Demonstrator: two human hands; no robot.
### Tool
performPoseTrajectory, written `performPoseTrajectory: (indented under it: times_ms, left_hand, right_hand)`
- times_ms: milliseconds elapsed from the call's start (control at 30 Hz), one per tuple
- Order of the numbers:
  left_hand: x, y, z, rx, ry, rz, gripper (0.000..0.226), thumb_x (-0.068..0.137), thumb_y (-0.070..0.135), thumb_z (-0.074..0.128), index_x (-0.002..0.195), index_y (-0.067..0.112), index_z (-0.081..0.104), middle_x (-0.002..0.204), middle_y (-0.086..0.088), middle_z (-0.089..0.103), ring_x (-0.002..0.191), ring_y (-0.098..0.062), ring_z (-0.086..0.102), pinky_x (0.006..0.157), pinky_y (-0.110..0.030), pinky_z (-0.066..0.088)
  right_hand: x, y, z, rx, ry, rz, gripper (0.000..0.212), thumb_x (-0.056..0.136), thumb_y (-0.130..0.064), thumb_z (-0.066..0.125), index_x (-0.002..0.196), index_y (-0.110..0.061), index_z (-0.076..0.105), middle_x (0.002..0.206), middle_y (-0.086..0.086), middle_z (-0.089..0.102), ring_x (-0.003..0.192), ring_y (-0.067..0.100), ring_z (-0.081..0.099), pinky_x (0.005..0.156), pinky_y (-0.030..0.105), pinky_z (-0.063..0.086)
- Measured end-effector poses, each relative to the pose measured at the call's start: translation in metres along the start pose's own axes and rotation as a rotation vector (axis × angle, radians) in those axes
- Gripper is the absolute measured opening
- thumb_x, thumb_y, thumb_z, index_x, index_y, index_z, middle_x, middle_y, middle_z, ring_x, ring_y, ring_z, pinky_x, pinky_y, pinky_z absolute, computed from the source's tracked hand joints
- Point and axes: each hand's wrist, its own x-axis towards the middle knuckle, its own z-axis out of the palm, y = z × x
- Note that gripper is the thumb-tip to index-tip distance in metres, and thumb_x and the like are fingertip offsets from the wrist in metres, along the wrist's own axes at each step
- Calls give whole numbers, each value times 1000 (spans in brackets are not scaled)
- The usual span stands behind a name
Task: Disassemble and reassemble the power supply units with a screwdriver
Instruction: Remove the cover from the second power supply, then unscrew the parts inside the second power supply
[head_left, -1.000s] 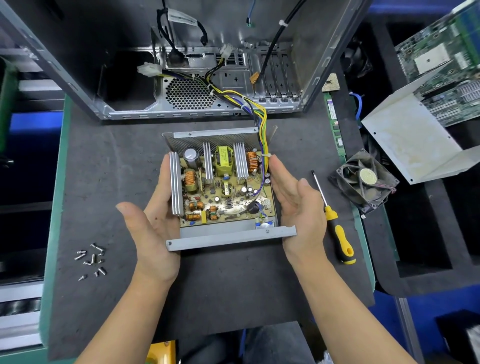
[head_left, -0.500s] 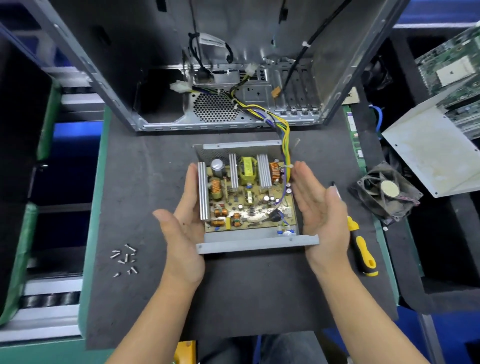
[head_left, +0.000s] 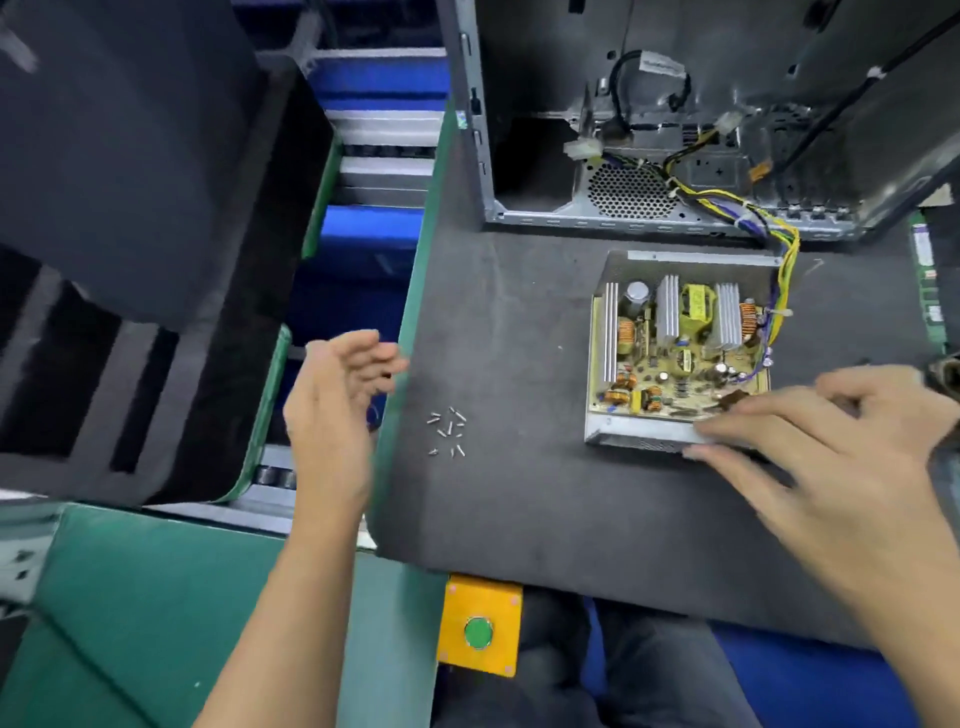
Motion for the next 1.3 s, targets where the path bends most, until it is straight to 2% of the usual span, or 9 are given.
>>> performPoseTrajectory:
  times_ms: [167, 233, 333, 433, 533, 733, 1033, 1167, 1300]
  left_hand:
    - [-6, -9, -33, 523, -192, 96, 11, 92, 30, 63, 94, 36, 72, 96, 9, 74, 89, -13, 69, 78, -22, 53]
    - [-7, -15, -36, 699, -279, 227, 16, 91, 17, 69, 96, 31, 73, 96, 11, 72, 85, -8, 65, 77, -19, 51]
    - [-6, -22, -36, 864, -380, 389, 15, 88, 4, 72, 97, 15, 75, 95, 3, 69, 82, -2, 59, 75, -8, 43]
    - [-4, -27, -37, 883, -395, 411, 18, 86, -1, 72, 97, 12, 76, 94, 5, 66, 82, 6, 56, 78, -7, 40]
    - [-3, -28, -37, 888, -396, 425, 18, 86, -3, 72, 95, 12, 77, 91, 11, 61, 83, 13, 53, 78, -4, 36]
    - [-9, -23, -42, 885, -437, 450, 16, 85, -2, 73, 93, 11, 76, 90, 4, 65, 82, -7, 57, 79, -16, 44]
    - [-16, -25, -35, 936, -452, 509, 12, 80, 5, 81, 91, 6, 79, 84, -6, 66, 81, -22, 59, 79, -22, 45]
    - [-17, -28, -32, 939, -461, 549, 5, 83, 5, 79, 87, 5, 78, 80, -8, 65, 77, -28, 59, 76, -31, 47]
    - [-17, -29, -30, 958, -494, 520, 3, 90, 3, 70, 87, 4, 72, 87, -6, 62, 83, -25, 54, 79, -33, 46]
  right_hand:
    - [-1, -4, -7, 5, -64, 163, 22, 94, -38, 65, 95, -20, 77, 97, -16, 62, 82, 39, 59, 75, 52, 41]
    - [2, -8, -12, -13, -105, 229, 27, 95, -43, 61, 97, -21, 77, 99, -16, 62, 87, 39, 57, 76, 56, 41]
    - [3, -27, -15, -5, -36, 282, 31, 92, -42, 65, 106, -16, 74, 104, 4, 62, 93, 38, 54, 80, 54, 45]
    - [1, -77, 1, 57, 114, 142, 22, 91, -36, 70, 107, -20, 68, 101, 6, 57, 88, 28, 53, 78, 50, 43]
    - [7, -127, 46, 295, -25, 43, 12, 93, -21, 69, 96, -10, 71, 91, 4, 64, 79, 29, 56, 75, 42, 47]
    - [33, -155, 111, 327, -196, 341, 13, 84, -14, 78, 90, -6, 70, 85, 9, 62, 81, 31, 57, 74, 46, 51]
    - [34, -157, 113, 210, -210, 332, 9, 94, -11, 64, 91, -6, 69, 84, 10, 58, 80, 29, 55, 74, 43, 51]
    - [33, -147, 111, 168, -171, 394, 6, 94, -6, 63, 90, -5, 67, 84, 12, 55, 79, 30, 52, 72, 44, 49]
    - [33, -146, 110, 175, -164, 418, 13, 93, -9, 65, 105, -3, 69, 90, 12, 56, 85, 29, 54, 76, 42, 51]
